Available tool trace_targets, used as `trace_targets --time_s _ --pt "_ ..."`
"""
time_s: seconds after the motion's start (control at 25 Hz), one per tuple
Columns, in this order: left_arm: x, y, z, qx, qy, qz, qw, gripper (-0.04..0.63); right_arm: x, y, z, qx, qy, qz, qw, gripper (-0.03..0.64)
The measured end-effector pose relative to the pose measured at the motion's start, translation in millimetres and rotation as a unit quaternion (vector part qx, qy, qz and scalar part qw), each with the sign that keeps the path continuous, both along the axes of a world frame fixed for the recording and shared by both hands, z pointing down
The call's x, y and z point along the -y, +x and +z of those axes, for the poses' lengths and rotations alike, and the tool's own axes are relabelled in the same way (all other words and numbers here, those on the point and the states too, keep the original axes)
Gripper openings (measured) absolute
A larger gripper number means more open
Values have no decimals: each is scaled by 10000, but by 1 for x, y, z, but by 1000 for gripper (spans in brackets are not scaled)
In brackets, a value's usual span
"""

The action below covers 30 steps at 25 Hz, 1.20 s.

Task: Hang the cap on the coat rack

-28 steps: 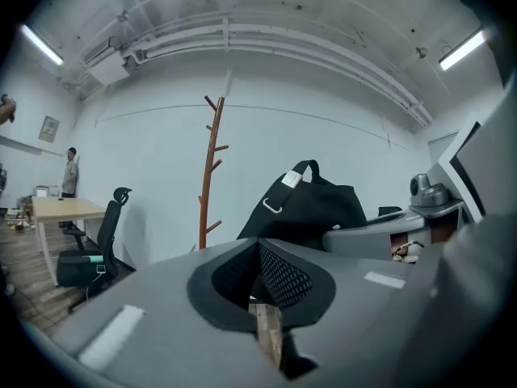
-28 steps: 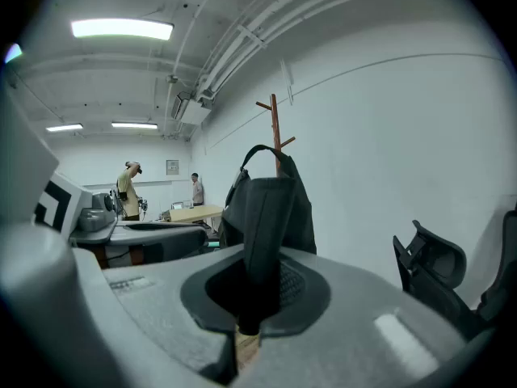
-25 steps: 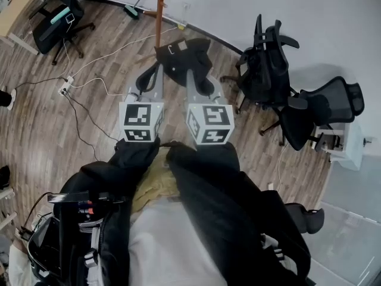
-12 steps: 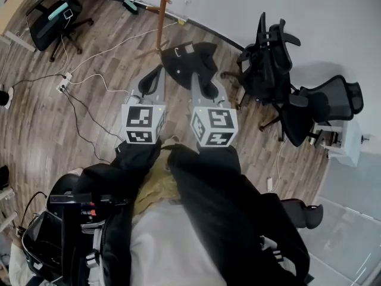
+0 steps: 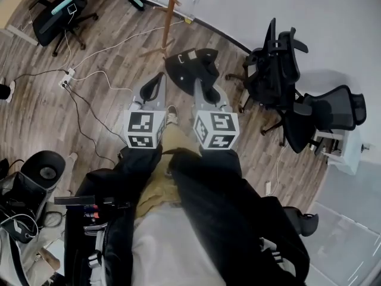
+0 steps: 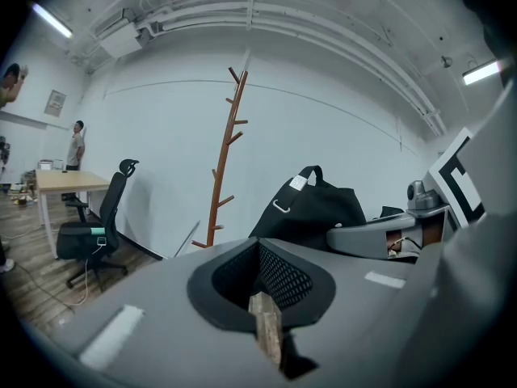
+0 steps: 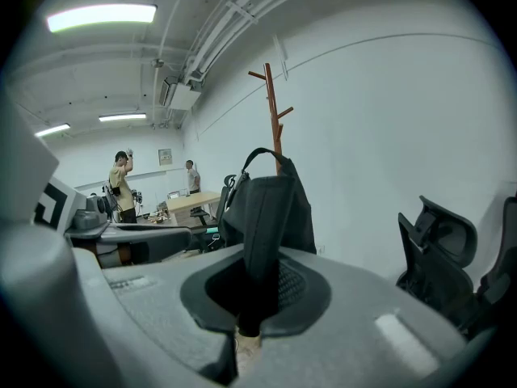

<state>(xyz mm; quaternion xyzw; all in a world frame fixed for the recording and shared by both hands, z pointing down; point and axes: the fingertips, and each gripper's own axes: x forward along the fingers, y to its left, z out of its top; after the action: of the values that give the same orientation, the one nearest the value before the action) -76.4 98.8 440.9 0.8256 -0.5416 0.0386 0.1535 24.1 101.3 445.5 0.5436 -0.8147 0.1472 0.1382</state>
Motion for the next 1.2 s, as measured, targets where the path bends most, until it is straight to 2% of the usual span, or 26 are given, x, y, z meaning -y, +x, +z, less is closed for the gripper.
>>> trace_targets --time_s 0.2,0.4,0.64,1.2 --pt "45 -3 -3 118 69 -157 9998 2 48 0 4 107 17 -212 9997 5" --pt "92 -3 -22 301 301 -334 9985 2 96 3 -5 178 163 -510 9984 5" --pt "155 28 -15 418 206 -399 9981 2 159 38 6 290 57 -611 9977 5" --pt "162 16 -14 401 175 -589 9973 2 167 24 9 245 -18 -853 9961 5"
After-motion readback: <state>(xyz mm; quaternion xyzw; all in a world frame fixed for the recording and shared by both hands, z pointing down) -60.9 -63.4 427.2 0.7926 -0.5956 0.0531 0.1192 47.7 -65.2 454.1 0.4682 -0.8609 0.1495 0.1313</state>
